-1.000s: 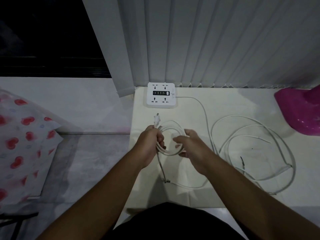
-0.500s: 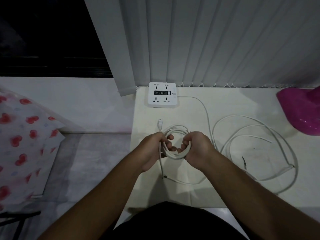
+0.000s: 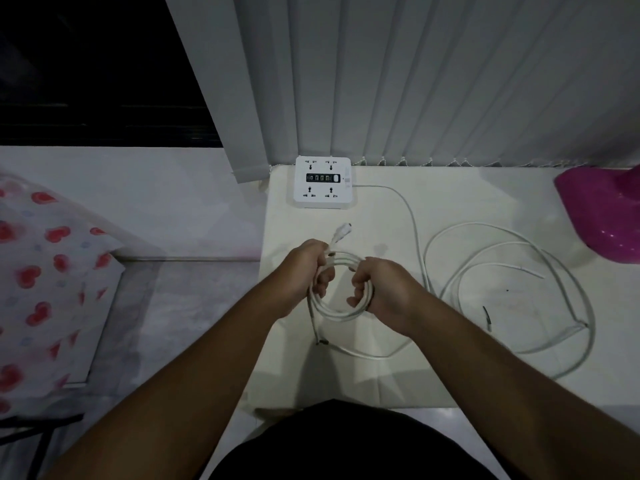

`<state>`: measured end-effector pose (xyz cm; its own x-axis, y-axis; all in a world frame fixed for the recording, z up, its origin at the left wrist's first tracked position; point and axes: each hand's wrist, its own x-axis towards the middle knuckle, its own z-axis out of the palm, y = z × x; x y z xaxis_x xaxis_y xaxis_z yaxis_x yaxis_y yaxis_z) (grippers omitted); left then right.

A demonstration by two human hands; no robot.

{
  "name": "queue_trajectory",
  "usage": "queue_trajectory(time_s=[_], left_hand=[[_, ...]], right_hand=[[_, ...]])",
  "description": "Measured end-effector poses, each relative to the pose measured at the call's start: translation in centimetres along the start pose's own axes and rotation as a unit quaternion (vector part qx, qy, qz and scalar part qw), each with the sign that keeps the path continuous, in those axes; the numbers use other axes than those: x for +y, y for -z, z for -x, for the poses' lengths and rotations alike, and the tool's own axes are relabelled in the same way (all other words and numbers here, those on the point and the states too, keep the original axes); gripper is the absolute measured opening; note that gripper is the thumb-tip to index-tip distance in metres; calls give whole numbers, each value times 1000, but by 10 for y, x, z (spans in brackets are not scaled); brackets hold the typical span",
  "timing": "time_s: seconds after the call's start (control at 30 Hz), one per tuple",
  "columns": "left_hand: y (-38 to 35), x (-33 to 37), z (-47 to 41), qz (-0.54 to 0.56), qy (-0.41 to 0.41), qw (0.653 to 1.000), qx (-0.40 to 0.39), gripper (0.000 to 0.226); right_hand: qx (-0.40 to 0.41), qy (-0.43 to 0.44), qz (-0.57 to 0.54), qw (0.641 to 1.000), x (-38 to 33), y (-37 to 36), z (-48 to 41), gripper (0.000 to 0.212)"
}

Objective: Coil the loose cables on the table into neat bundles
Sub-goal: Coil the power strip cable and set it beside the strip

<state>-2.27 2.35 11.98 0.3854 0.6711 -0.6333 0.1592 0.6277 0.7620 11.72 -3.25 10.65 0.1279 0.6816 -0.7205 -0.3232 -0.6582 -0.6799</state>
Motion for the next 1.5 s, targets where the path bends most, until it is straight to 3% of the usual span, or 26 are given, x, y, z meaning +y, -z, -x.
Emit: queue_trajectory(time_s=[0.23, 0.4, 0.57, 0.63, 0.77, 0.9, 1.0, 1.07, 1.13, 1.17, 1.2, 1.23, 1.27, 1.33, 1.4, 1.47, 1.5], left_hand=[[4, -22, -4, 8, -49, 997, -64, 29], [-5, -26, 0, -60, -21, 997, -36, 43], [-14, -29, 6, 79, -10, 992, -96, 52], [-21, -28, 7, 112, -15, 990, -84, 53], [-29, -22, 4, 95, -6, 995, 2, 44], [-33, -11, -3, 12, 18, 998, 56, 30], [-31, -9, -8, -39, 26, 997, 61, 26], [-31, -10, -10, -99, 18, 993, 54, 24], [-34, -9, -12, -151, 11, 988, 43, 28], [-36, -8, -14, -159, 2, 986, 41, 31], [-37, -8, -15, -153, -14, 987, 41, 31], [-39, -8, -16, -135, -32, 989, 41, 29], [-38, -9, -17, -110, -45, 992, 33, 28], [-38, -12, -15, -60, -51, 997, -8, 33], [-35, -18, -12, -100, -39, 994, -24, 37], [-34, -26, -8, -126, -27, 992, -11, 27], [-35, -31, -6, -80, -20, 997, -11, 21]], right_hand=[[15, -82, -83, 993, -3, 16, -3, 20], [-8, -95, -130, 987, 7, 23, 1, 20], [-40, -76, -126, 988, 9, 46, 9, 14], [-65, -76, -137, 986, 9, 50, 11, 16], [-82, -68, -99, 989, 10, 44, 8, 39], [28, 38, 91, 995, 13, 43, 0, 78], [89, 171, 251, 949, 10, 47, -1, 105], [98, 240, 374, 890, 6, 51, -1, 113], [49, 281, 520, 805, 1, 59, -5, 100], [-4, 308, 552, 775, -1, 64, -9, 77], [-56, 323, 541, 774, -2, 67, -11, 45], [-97, 308, 495, 807, -3, 68, -10, 20], [-114, 281, 445, 843, -2, 71, -11, 11], [-94, 242, 397, 880, -1, 77, -13, 15], [-78, 216, 349, 908, 3, 80, -14, 16], [-49, 183, 272, 943, 10, 79, -13, 16], [-34, 168, 242, 955, 13, 76, -12, 16]])
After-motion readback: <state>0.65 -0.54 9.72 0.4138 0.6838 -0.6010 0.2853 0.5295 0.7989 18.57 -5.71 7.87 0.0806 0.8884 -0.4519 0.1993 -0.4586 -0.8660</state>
